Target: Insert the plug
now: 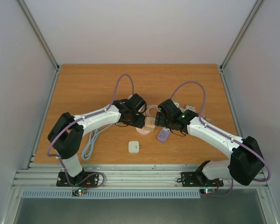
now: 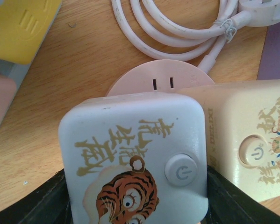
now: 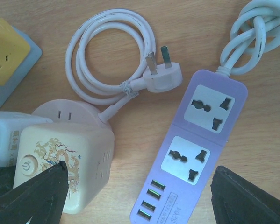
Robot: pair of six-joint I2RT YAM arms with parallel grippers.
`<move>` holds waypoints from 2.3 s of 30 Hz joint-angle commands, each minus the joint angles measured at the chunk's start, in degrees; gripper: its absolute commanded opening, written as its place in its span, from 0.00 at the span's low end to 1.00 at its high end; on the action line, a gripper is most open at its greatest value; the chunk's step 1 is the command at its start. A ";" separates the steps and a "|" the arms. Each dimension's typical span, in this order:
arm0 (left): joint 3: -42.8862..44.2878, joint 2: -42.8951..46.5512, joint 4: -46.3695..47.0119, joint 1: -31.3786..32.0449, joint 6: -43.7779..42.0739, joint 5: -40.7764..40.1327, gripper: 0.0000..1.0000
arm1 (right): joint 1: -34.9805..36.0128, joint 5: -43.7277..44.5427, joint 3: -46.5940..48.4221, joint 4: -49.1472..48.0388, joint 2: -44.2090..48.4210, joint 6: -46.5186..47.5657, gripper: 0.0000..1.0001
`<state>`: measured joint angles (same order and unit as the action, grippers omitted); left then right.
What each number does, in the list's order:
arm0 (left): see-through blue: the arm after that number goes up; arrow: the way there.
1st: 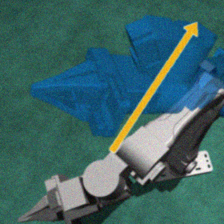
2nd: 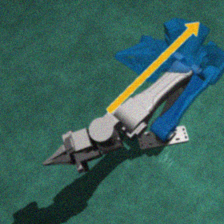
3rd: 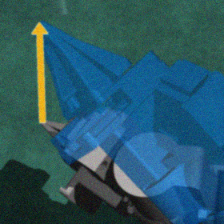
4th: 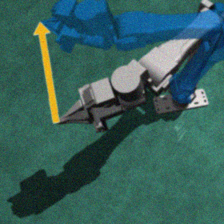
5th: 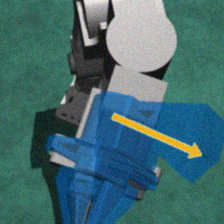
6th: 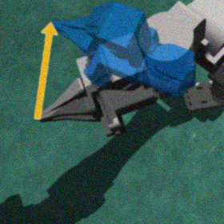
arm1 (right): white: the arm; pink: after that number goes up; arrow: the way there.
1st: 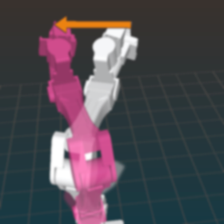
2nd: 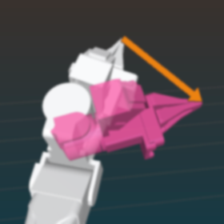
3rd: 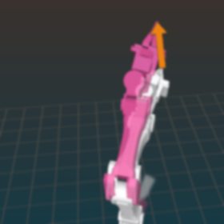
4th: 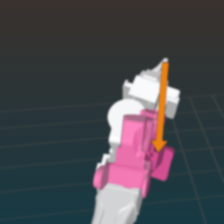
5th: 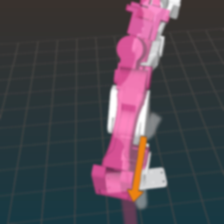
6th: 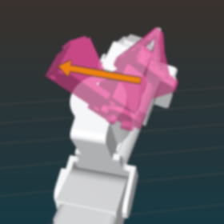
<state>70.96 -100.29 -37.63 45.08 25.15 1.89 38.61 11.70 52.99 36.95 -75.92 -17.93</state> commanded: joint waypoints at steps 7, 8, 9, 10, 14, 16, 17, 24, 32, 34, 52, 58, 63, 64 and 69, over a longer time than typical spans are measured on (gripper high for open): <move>-0.40 -0.29 -5.37 0.21 -0.72 -0.63 0.49 | -0.47 -2.01 1.86 0.19 -0.53 0.27 0.83; 0.04 0.62 -5.28 0.13 -0.67 0.02 0.53 | -0.47 -2.10 1.85 0.10 -0.51 0.26 0.83; 0.58 1.39 -5.36 0.18 -0.68 0.58 0.57 | -0.53 -2.20 1.90 0.06 -0.41 0.27 0.83; 1.05 2.09 -5.41 0.13 -0.71 0.88 0.61 | -0.50 -2.28 1.93 0.05 -0.42 0.27 0.83; 1.79 4.78 -5.60 0.12 -0.88 0.13 0.76 | -0.47 -2.52 1.94 -0.03 -0.34 0.36 0.83; 1.53 6.06 -5.54 0.12 -1.09 -0.40 0.81 | -0.49 -2.60 1.94 -0.08 -0.35 0.44 0.83; 1.47 6.43 -5.58 0.18 -1.21 -0.56 0.83 | -0.47 -2.78 1.91 -0.16 -0.29 0.51 0.83; 0.04 9.93 -4.07 -0.18 -0.94 -1.71 0.83 | -0.47 -6.86 2.46 -2.53 -0.76 4.06 0.82; -5.55 12.33 2.01 -3.32 2.63 -0.38 0.51 | -0.32 -22.35 5.56 -9.42 -4.45 9.72 0.44; -6.56 11.89 3.18 -4.28 3.21 1.81 0.49 | -0.29 -25.70 6.66 -10.59 -6.55 9.73 0.35; -10.26 6.34 5.75 -5.96 2.68 6.57 0.42 | -0.16 -26.70 7.56 -8.91 -17.21 7.29 0.14; -11.46 3.67 4.81 -5.47 2.53 5.72 0.39 | -0.12 -21.98 4.81 -6.42 -19.60 4.49 0.13; -11.80 2.53 4.31 -5.38 2.46 4.73 0.33 | -0.13 -21.49 6.53 -5.65 -19.79 4.99 0.13; -11.73 2.35 4.17 -5.43 2.38 4.64 0.32 | -0.07 -21.32 7.24 -5.35 -19.83 5.27 0.13; -12.81 1.33 5.06 -5.47 2.28 4.77 0.28 | 0.18 -20.18 10.27 -3.41 -20.50 6.04 0.14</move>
<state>62.19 -92.90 -28.40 39.07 28.49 9.37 38.46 -12.95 62.96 26.68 -93.08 -12.38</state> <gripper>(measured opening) 0.295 0.137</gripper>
